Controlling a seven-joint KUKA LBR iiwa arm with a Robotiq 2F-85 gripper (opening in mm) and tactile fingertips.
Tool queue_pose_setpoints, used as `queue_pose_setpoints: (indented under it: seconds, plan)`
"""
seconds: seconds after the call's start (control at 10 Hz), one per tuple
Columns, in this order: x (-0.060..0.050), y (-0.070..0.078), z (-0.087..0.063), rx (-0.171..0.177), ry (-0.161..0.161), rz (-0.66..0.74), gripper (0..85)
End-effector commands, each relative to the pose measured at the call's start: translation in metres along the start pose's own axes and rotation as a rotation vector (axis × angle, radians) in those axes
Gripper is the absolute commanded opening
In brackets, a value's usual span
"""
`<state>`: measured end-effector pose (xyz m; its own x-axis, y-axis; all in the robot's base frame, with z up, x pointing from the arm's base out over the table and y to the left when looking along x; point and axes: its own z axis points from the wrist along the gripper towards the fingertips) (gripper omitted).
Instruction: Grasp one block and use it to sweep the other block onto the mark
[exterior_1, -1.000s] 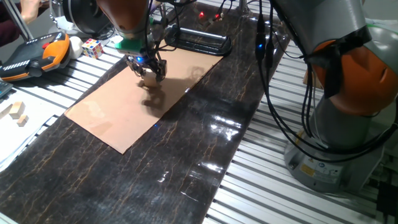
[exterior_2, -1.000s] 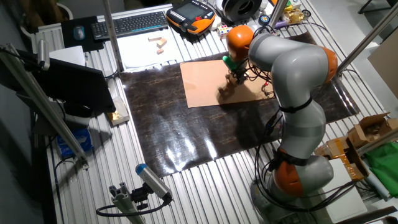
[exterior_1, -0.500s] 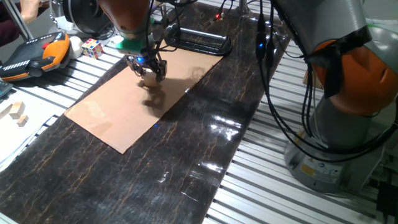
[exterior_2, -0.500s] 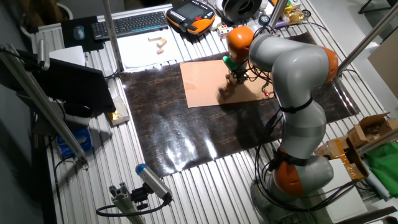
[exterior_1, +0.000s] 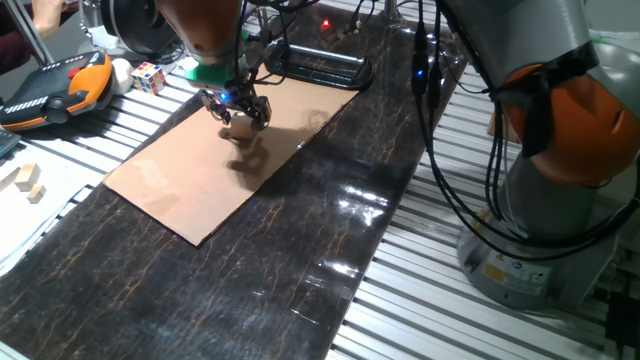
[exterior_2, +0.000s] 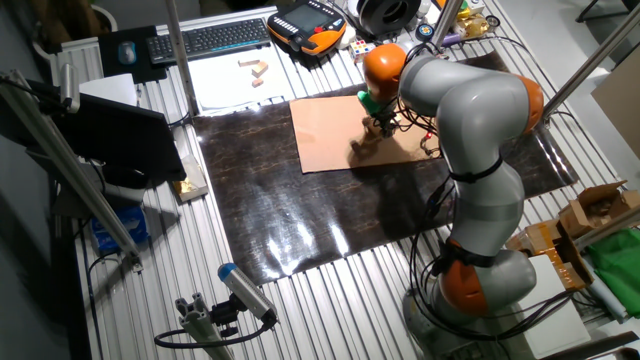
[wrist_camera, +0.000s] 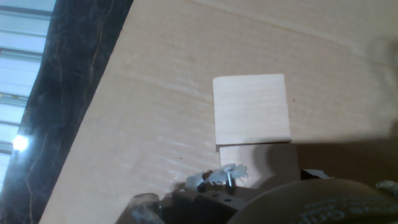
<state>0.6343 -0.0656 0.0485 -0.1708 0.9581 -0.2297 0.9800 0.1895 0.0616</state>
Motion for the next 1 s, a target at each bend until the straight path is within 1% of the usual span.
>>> queue_pose_setpoints:
  seconds: [0.0, 0.1, 0.3, 0.5, 0.7, 0.8, 0.9]
  plan:
    - [0.000, 0.000, 0.000, -0.002, -0.001, 0.002, 81.0]
    - [0.001, 0.002, -0.003, -0.003, -0.004, 0.003, 84.7]
    - [0.003, 0.005, -0.014, 0.006, -0.007, 0.003, 85.0]
    - [0.009, 0.012, -0.030, 0.023, -0.015, -0.003, 85.0]
    - [0.017, 0.020, -0.048, 0.040, -0.010, -0.013, 84.7]
    - [0.023, 0.024, -0.057, 0.048, -0.004, -0.022, 82.0]
    - [0.032, 0.029, -0.069, 0.058, 0.011, -0.032, 78.3]
